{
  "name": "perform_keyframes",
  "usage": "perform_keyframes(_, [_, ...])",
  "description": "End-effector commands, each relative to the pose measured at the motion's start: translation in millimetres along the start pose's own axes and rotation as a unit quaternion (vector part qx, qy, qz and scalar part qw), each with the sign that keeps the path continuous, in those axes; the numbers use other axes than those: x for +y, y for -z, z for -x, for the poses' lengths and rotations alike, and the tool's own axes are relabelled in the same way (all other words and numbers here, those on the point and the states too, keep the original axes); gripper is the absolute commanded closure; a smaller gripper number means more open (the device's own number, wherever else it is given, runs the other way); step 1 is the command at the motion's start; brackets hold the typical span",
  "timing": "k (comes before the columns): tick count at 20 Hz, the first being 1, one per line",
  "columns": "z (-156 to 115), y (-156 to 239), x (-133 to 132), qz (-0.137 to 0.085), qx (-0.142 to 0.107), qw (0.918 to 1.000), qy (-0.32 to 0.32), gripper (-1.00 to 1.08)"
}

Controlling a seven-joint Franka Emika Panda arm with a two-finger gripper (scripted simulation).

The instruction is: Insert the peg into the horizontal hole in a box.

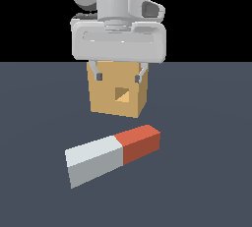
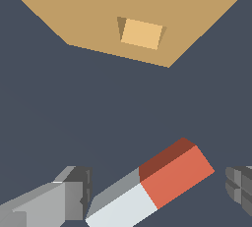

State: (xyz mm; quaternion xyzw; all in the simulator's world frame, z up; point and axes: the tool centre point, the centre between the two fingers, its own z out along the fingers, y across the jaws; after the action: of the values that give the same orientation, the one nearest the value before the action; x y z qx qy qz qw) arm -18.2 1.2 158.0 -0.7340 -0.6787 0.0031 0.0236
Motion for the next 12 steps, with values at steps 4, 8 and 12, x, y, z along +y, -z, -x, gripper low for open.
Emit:
perform_keyframes(4, [12.8, -8.7, 2.4, 0.002, -0.001, 0.9988, -0.05, -0.92])
perform_keyframes(8, [26.9, -18.2, 3.7, 0.005, -0.001, 0.9945, -0.105, -0.92])
perform_keyframes(12, [44.7, -30.0, 3.1, 0.009, -0.002, 0.9848, -0.174, -0.92])
